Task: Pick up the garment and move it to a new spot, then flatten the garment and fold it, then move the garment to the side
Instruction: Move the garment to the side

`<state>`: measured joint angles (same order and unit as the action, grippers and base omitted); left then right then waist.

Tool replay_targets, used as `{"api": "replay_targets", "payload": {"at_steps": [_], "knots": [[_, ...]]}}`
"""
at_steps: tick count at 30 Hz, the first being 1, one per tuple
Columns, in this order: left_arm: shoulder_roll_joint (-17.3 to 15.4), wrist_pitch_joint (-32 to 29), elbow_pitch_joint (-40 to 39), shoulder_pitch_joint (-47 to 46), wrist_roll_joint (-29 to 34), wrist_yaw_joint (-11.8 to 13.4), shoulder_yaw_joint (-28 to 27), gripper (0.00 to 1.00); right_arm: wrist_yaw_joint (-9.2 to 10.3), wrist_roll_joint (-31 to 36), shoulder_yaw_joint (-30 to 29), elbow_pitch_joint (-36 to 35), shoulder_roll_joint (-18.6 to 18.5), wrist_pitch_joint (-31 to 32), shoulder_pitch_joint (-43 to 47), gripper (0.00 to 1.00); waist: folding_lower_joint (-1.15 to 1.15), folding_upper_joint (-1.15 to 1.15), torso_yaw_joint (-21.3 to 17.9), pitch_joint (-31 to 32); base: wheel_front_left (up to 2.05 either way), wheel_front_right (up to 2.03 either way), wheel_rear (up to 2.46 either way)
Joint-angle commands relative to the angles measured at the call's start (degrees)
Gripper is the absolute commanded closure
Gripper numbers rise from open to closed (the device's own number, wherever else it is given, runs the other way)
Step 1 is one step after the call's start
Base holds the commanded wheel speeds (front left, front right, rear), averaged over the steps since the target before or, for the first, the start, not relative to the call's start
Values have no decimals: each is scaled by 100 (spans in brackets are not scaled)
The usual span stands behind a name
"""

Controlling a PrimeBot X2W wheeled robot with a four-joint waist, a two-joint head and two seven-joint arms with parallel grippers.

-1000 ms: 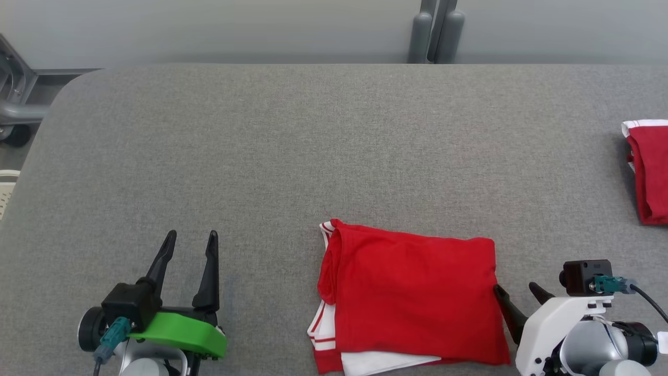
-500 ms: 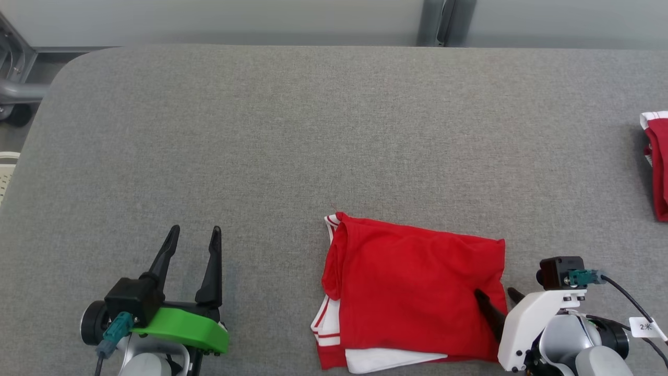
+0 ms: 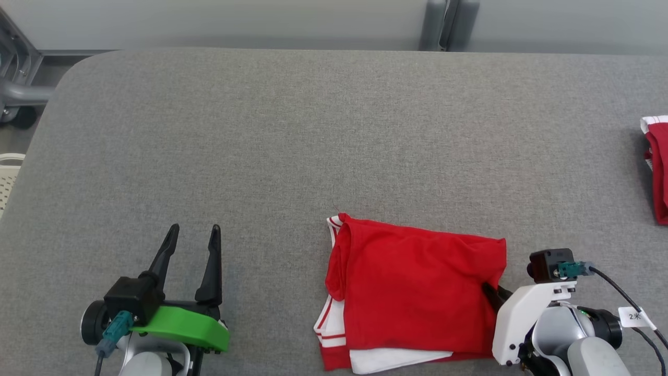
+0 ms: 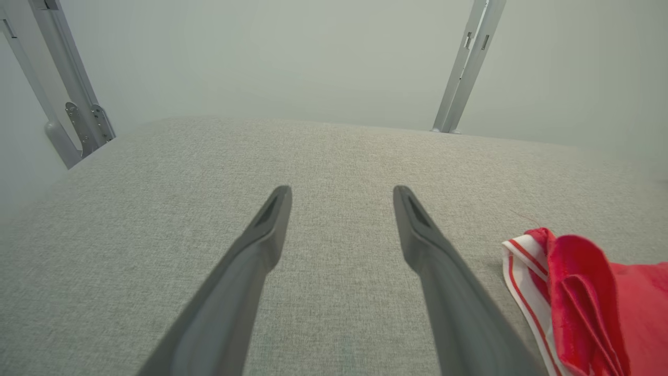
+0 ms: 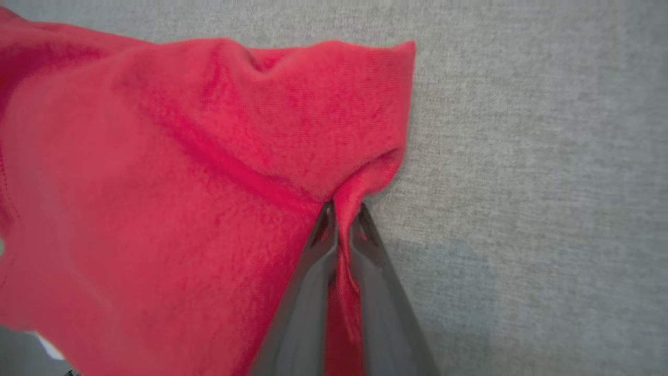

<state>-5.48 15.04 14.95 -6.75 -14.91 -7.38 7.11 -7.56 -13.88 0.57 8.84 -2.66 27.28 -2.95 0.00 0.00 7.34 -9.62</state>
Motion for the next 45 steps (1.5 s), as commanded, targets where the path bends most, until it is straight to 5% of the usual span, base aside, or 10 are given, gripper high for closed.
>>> {"api": "replay_targets", "payload": {"at_steps": [1,11,31,45], "knots": [[9,16,-11,-3,-25,-12,-22,0,15,57,-60,24,-44,-23,-93,100,0,0,-17,11,0,0,0],[55,16,-286,-61,108,-12,-269,0,13,641,447,15,-56,269,-1191,100,0,0,-583,-219,0,0,0],[-37,16,-811,-1116,492,-12,145,0,14,559,682,495,-1255,497,-3910,100,0,0,-2087,-1286,0,0,0],[-369,16,-797,-1536,464,-12,512,0,13,591,317,1239,-2069,377,-5069,100,0,0,-2320,-1930,0,0,0]]}}
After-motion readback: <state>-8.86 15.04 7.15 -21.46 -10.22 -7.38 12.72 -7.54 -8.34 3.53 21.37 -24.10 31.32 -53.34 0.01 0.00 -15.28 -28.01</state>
